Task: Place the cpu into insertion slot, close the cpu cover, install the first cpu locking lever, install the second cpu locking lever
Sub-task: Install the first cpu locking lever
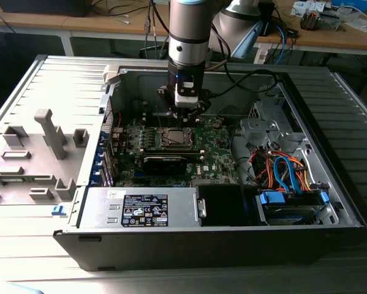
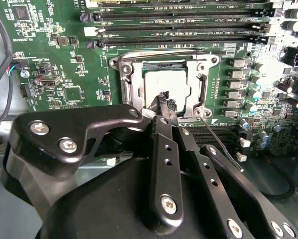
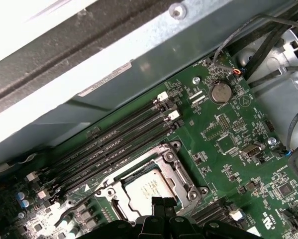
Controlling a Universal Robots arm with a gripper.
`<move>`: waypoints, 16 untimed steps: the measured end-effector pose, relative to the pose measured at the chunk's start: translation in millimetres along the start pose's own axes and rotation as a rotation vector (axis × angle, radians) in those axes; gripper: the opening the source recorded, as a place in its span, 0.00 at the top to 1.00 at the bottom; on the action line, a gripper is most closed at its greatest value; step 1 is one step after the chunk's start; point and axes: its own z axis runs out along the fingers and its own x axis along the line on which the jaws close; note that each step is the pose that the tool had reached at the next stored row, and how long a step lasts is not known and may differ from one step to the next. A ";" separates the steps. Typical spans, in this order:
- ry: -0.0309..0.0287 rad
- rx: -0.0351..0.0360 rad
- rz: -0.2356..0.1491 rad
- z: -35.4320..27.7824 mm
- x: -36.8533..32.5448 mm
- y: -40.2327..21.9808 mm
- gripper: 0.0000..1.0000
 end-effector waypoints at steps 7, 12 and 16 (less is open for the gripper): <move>-0.0009 -0.0004 -0.019 0.0 0.0 0.0 0.89; -0.0015 -0.0006 -0.033 0.0 0.0 0.0 0.89; -0.0019 -0.0008 -0.042 0.0 0.0 0.0 0.89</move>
